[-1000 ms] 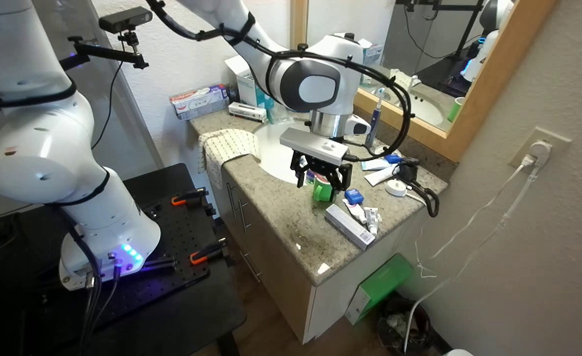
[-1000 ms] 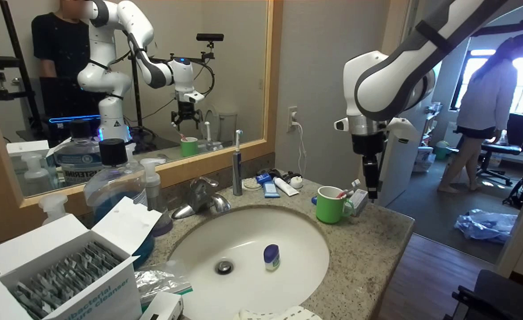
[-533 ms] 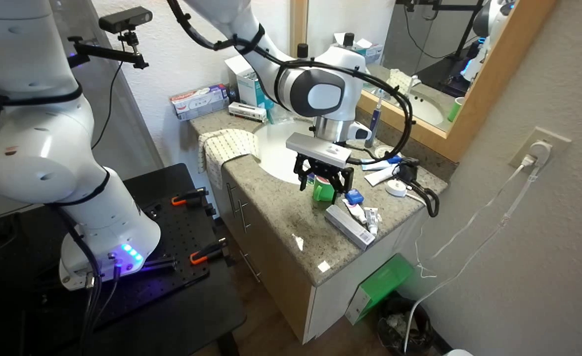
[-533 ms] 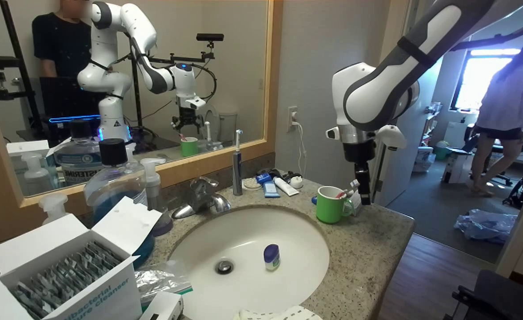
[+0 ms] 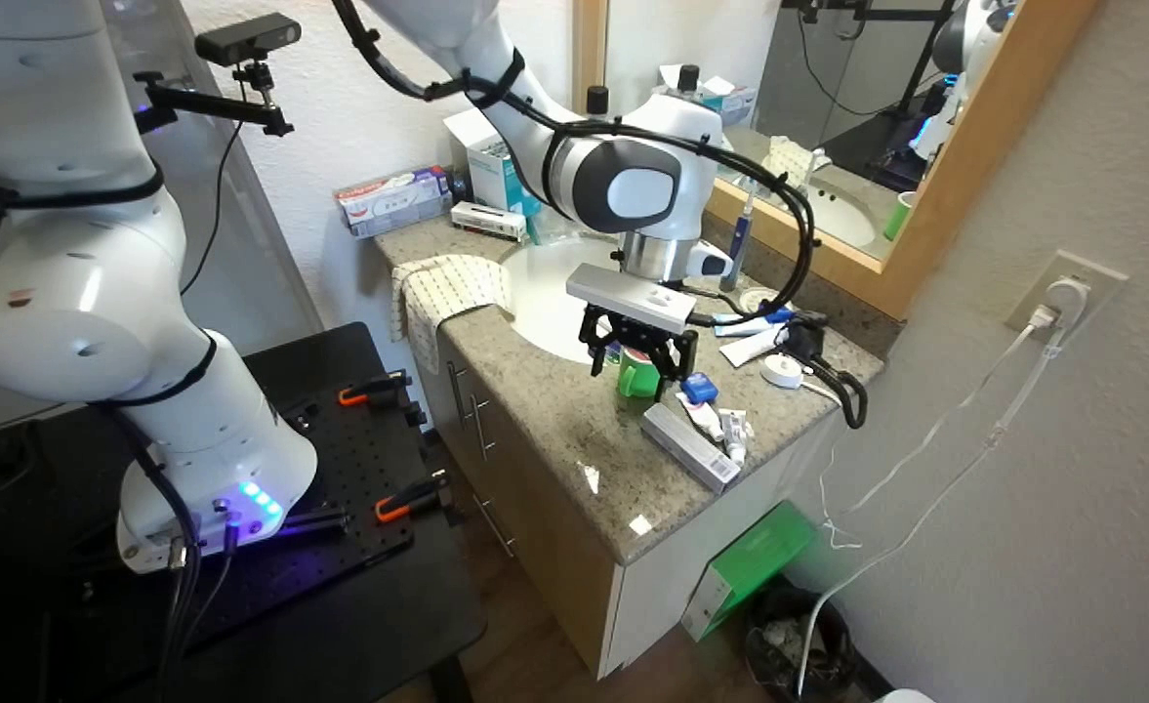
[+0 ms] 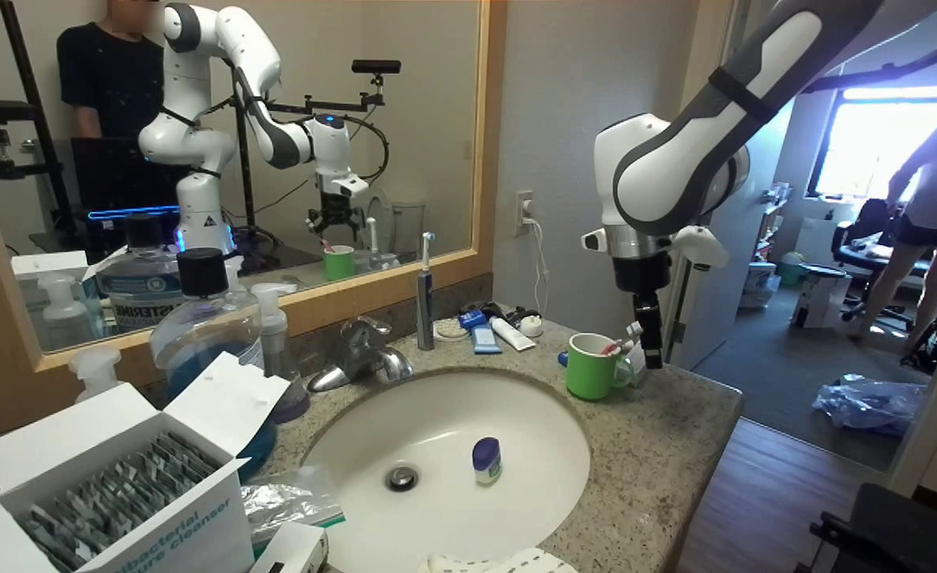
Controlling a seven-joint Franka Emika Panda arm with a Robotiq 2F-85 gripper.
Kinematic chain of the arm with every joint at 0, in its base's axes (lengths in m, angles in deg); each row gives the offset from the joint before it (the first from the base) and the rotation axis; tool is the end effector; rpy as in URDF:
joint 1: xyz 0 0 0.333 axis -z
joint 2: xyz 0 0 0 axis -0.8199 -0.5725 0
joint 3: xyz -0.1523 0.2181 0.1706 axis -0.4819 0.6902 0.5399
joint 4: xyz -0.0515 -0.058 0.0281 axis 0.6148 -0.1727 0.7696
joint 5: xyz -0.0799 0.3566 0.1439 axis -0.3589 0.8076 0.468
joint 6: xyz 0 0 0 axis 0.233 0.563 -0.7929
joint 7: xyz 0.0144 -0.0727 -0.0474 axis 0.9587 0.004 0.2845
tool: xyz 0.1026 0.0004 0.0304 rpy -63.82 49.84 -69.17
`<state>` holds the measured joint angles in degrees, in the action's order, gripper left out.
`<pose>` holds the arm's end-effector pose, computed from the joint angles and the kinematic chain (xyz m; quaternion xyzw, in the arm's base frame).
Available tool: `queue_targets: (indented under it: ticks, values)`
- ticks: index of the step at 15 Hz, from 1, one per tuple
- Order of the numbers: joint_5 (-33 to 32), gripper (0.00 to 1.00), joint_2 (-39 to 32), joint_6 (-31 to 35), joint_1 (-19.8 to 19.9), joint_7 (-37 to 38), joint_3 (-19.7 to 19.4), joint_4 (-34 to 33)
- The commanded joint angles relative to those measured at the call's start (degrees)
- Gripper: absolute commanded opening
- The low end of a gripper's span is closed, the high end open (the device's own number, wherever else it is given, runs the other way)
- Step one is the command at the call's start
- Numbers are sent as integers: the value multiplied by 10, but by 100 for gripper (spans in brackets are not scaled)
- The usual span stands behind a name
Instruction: Put the mug in the sink
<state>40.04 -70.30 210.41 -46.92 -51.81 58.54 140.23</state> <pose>0.4974 -0.1462 0.2480 0.9587 0.2486 -0.1247 0.0604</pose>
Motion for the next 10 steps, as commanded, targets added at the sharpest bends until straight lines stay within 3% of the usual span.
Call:
queue_targets:
  ticks: [1, 10]
  values:
    - [28, 100, -6, 16, 14, -42, 18, -2]
    - [101, 100, -17, 10, 28, -112, 28, -21]
